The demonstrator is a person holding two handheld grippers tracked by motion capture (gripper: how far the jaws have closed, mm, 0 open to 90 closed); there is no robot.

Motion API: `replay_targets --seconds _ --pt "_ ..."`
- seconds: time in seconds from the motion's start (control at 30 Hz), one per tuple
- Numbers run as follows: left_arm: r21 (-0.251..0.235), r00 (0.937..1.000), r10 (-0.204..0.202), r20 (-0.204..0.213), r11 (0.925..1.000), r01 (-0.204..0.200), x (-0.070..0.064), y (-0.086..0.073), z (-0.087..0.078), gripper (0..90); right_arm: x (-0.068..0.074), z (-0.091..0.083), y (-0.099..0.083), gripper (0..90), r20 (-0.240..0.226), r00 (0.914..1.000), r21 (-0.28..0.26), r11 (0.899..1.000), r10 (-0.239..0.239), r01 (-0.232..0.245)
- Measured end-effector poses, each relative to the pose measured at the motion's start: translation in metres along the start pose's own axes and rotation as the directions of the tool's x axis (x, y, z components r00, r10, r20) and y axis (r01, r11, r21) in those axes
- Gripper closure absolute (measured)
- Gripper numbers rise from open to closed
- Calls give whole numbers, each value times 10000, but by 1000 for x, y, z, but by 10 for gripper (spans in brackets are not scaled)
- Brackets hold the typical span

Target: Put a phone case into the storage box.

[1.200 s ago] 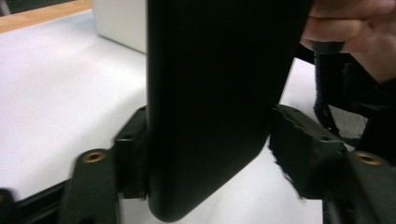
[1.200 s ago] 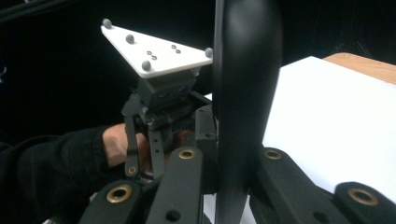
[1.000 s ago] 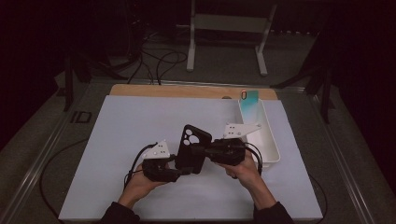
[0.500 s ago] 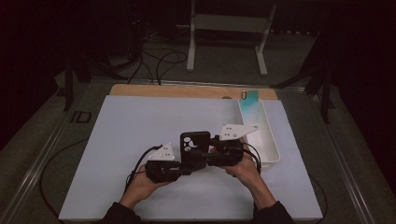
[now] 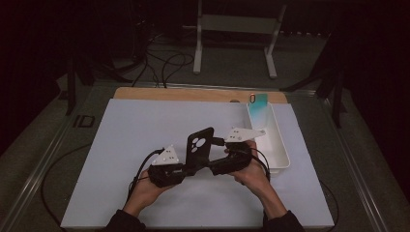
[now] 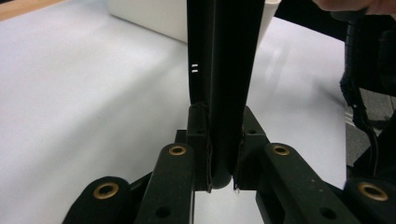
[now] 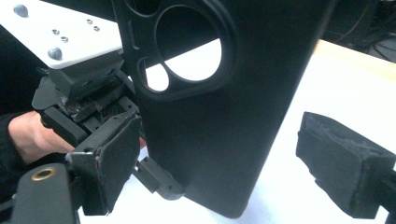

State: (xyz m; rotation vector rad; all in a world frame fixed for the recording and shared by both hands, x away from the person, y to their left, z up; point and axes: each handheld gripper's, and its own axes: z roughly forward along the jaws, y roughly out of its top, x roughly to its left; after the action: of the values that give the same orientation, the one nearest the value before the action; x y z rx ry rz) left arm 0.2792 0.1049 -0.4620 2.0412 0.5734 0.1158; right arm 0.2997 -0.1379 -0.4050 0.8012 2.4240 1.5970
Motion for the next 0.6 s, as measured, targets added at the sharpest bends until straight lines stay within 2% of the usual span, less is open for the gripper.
replay_targets --seconds 0.07,0.1,0.13,0.17,0.3,0.6 --pt "35 10000 -62 -58 10000 62 1 0 1 804 0 -1 -1 133 101 9999 -46 9999 102 -101" --pt "101 9996 -62 -271 9999 64 1 0 1 804 0 -3 -1 132 282 9994 -71 9998 198 -196" --pt "101 9996 -62 -271 9999 64 1 0 1 803 0 -3 -1 132 282 9994 -71 9998 198 -196" --pt "81 9990 -181 -404 9998 184 1 0 2 804 0 -3 0 132 470 9985 -87 9995 295 -291" --pt "112 9974 -314 -646 9994 321 2 -1 1 803 1 -5 4 132 824 9961 -63 9995 324 -320" --pt "209 9940 -361 -1034 9990 385 2 -1 3 804 7 -5 16 132 1052 9933 -301 9985 477 -447"
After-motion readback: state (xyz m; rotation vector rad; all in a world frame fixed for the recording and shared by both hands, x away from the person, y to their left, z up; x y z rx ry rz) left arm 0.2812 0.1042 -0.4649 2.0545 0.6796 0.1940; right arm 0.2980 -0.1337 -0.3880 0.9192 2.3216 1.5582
